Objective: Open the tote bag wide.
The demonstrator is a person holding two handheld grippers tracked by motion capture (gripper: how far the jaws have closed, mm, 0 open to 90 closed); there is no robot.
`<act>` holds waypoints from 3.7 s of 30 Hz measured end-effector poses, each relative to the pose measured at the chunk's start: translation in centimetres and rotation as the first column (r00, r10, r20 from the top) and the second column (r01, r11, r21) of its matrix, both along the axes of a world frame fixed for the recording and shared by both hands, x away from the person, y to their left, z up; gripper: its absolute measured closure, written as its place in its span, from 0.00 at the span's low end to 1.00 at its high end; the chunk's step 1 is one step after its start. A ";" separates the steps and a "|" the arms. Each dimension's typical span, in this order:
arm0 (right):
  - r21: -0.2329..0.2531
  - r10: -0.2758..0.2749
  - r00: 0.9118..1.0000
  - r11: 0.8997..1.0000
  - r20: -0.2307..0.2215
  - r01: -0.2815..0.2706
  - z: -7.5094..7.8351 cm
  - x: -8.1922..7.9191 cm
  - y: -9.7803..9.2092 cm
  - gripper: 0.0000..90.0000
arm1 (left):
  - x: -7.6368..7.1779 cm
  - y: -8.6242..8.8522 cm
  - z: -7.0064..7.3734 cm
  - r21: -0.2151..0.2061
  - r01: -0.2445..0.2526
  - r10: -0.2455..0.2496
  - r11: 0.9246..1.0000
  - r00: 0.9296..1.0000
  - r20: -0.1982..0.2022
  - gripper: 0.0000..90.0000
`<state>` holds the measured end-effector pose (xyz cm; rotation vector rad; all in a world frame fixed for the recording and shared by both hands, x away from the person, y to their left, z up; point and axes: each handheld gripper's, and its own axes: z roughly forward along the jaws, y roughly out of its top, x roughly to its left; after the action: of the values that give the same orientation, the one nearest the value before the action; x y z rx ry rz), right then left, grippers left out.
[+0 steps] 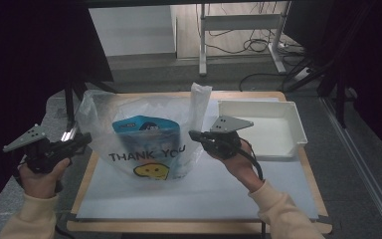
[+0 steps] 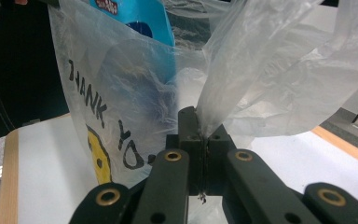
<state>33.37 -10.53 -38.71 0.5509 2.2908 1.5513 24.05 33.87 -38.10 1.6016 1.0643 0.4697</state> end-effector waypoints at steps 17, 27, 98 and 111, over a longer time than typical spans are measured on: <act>-0.008 -0.010 0.999 1.000 -0.033 0.010 -2.2 0.1 -0.3 0.98 | -0.1 -0.3 -1.8 -0.002 0.000 0.000 1.000 1.000 -0.023 1.00; -0.007 -0.016 0.997 1.000 -0.071 0.015 -3.9 0.1 -0.3 0.98 | -0.1 -0.1 -3.6 -0.021 -0.005 0.004 1.000 0.998 -0.058 1.00; -0.240 -0.064 0.961 0.971 -0.268 -0.003 -13.4 0.6 0.0 0.98 | 1.2 -1.9 -14.0 0.049 0.035 -0.017 0.998 0.945 -0.325 1.00; -0.276 -0.066 0.952 0.961 -0.300 -0.020 -14.8 0.2 0.0 0.98 | 1.7 -2.8 -16.2 0.104 0.055 -0.010 0.993 0.921 -0.389 1.00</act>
<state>33.58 -10.55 -53.51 0.7846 2.6617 1.1701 25.79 31.05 -54.33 1.8591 1.3224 0.1916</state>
